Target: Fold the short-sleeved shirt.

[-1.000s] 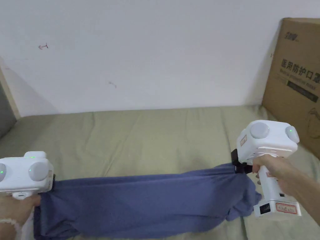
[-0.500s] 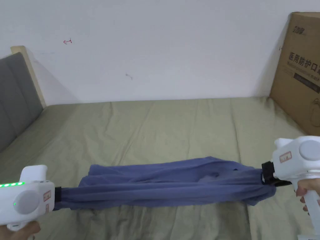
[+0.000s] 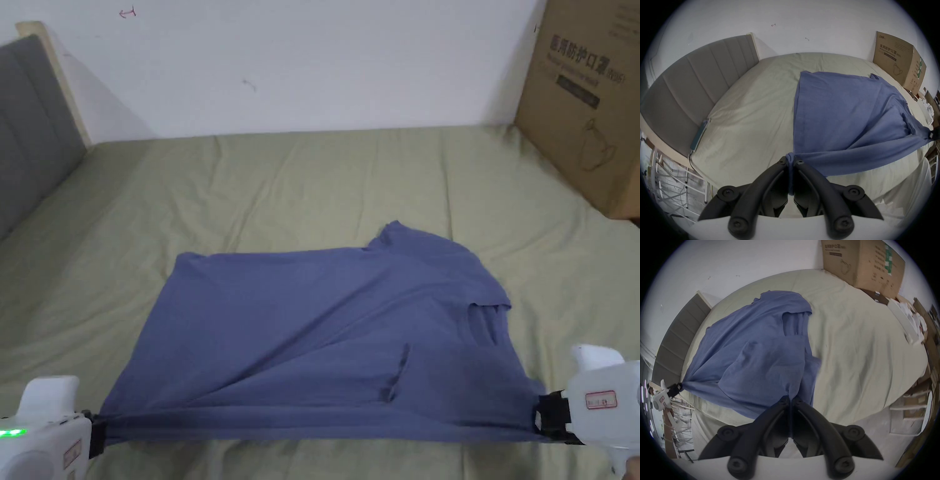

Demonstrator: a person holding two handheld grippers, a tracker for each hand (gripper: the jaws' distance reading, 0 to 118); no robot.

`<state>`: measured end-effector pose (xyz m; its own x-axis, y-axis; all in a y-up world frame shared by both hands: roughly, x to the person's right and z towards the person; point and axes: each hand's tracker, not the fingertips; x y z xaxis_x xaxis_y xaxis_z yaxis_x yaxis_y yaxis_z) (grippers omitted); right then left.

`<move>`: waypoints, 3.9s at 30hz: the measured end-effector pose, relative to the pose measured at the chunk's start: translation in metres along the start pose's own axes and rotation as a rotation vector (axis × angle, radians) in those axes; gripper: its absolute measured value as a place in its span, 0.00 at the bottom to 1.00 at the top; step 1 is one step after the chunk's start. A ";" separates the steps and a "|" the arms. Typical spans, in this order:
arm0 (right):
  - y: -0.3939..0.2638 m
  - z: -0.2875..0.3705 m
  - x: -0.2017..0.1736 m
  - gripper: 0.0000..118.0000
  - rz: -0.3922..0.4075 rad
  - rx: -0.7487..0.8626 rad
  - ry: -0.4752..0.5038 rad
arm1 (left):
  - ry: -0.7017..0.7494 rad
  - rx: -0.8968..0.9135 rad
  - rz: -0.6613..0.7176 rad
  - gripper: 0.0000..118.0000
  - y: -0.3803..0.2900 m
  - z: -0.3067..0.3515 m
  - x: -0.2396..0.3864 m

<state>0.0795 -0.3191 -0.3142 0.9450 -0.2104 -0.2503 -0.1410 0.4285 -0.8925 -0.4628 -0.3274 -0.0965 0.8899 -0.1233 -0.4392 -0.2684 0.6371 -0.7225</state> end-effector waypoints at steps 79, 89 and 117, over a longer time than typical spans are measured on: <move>-0.024 0.015 -0.008 0.06 0.086 0.099 -0.029 | -0.110 -0.062 0.167 0.02 -0.018 0.014 0.003; 0.075 -0.026 -0.011 0.06 0.071 0.016 -0.040 | -0.076 -0.050 0.070 0.02 0.074 -0.046 0.012; 0.004 -0.027 -0.002 0.00 0.063 0.073 -0.087 | -0.146 -0.051 0.219 0.10 0.009 -0.030 0.001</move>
<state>0.0692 -0.3408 -0.3272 0.9575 -0.1048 -0.2687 -0.1822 0.5022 -0.8453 -0.4751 -0.3444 -0.1193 0.8515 0.1262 -0.5090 -0.4749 0.5973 -0.6463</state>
